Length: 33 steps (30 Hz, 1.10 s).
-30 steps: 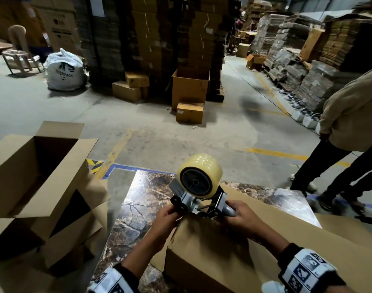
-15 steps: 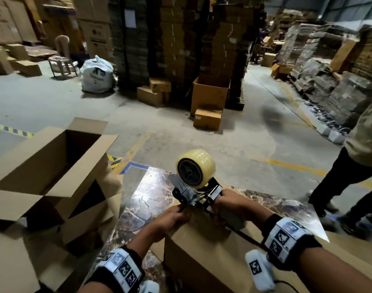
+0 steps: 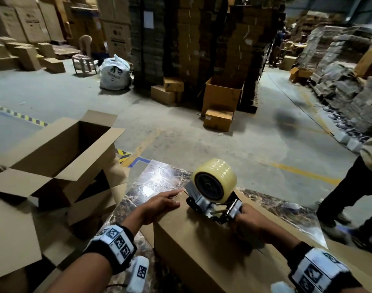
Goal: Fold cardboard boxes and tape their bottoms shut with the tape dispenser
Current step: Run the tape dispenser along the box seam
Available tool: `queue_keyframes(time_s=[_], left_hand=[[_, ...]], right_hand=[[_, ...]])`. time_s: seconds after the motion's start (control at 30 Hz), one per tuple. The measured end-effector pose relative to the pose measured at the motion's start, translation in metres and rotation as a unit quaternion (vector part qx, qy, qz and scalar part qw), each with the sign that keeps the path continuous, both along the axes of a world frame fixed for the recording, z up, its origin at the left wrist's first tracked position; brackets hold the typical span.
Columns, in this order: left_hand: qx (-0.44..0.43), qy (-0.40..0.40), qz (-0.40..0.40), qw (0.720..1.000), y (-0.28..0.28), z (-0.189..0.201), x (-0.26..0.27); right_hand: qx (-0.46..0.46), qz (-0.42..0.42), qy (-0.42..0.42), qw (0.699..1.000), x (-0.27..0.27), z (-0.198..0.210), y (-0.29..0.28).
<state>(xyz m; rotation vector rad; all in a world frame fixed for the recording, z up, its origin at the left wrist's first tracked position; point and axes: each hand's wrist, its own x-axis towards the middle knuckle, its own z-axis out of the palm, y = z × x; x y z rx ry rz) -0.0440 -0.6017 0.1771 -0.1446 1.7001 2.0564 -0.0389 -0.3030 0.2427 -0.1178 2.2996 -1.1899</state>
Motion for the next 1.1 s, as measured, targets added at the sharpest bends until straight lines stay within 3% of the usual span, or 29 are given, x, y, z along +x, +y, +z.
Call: queue_keyframes(time_s=[0.1,0.17,0.2,0.23,0.27,0.3,0.37,0.47,0.63,0.9,1.0,1.1], left_hand=[[-0.078,0.046,-0.059,0.994,0.007,0.013,0.006],[-0.236,0.138,-0.103,0.956,0.015,0.021,0.009],[-0.352,0.204,-0.121,0.906,0.017,0.02,0.009],[-0.454,0.273,-0.139,0.837,0.02,0.018,0.01],[-0.524,0.327,-0.157,0.771,0.021,0.014,0.01],[-0.568,0.35,-0.182,0.722,0.024,0.01,0.011],[-0.599,0.376,-0.216,0.673,0.027,0.002,0.012],[-0.599,0.408,-0.213,0.655,0.026,-0.007,0.011],[-0.575,0.44,-0.195,0.662,0.015,-0.01,-0.007],[-0.574,0.479,-0.227,0.624,-0.031,-0.003,-0.08],[-0.561,0.497,-0.23,0.62,-0.039,-0.001,-0.095],[-0.549,0.534,-0.24,0.597,-0.036,-0.004,-0.096]], right_hand=[[0.016,0.0,0.009,1.0,0.011,0.0,0.019],[0.029,-0.001,0.014,0.999,0.013,0.003,0.023],[0.031,0.002,0.015,0.999,0.013,0.002,0.023],[0.026,0.007,0.013,1.0,0.015,0.003,0.023],[0.022,0.01,0.007,1.0,0.016,0.005,0.022],[0.015,0.01,0.002,1.0,0.018,0.007,0.021],[0.005,0.004,-0.003,1.0,0.021,0.008,0.021],[0.0,0.001,-0.014,1.0,0.022,0.009,0.021],[-0.004,-0.021,-0.027,0.999,0.019,0.013,0.01],[-0.053,-0.088,-0.042,0.994,-0.009,0.016,-0.042],[-0.07,-0.109,-0.051,0.99,-0.014,0.017,-0.054],[-0.067,-0.111,-0.03,0.991,-0.013,0.016,-0.057]])
